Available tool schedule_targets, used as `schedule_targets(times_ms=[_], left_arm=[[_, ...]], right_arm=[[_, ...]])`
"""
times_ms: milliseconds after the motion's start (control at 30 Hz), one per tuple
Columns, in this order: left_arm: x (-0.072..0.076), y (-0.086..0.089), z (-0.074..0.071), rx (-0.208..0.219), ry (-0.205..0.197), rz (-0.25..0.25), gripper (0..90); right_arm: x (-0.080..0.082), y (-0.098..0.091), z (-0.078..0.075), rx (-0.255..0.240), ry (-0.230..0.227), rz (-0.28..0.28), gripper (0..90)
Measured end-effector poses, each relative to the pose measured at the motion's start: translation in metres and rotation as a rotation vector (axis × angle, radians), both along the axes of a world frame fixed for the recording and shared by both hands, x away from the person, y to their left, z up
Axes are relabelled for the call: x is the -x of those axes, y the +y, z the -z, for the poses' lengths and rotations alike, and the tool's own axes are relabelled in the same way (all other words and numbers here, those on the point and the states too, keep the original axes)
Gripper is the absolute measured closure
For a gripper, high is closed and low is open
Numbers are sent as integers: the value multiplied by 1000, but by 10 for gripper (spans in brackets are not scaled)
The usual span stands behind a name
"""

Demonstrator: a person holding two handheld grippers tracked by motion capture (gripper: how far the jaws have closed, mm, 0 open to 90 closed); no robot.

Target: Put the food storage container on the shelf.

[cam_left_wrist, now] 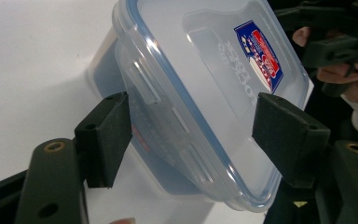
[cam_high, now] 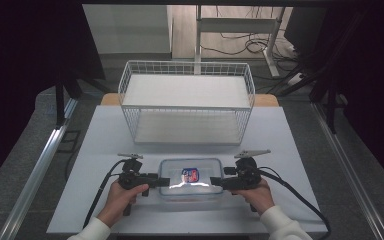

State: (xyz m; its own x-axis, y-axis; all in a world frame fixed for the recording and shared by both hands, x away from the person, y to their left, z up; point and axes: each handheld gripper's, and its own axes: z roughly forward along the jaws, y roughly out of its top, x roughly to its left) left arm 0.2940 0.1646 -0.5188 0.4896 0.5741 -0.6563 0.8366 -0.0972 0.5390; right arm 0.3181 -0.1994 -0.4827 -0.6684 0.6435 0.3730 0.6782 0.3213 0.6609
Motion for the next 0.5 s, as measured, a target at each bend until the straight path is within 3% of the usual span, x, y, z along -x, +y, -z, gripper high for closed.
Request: schedule_targets(times_ms=[267,400,500], left_arm=[[0,1,1,19,19,-12,313],[0,2,2,34,28,-19,334],[1,2,1,30,21,-19,342]], right_arm=[[-7,3,9,-35,100,-6,175],[-11,-2,15,-93,178,-7,224],[-13,-5,13,-101,220,4,274]])
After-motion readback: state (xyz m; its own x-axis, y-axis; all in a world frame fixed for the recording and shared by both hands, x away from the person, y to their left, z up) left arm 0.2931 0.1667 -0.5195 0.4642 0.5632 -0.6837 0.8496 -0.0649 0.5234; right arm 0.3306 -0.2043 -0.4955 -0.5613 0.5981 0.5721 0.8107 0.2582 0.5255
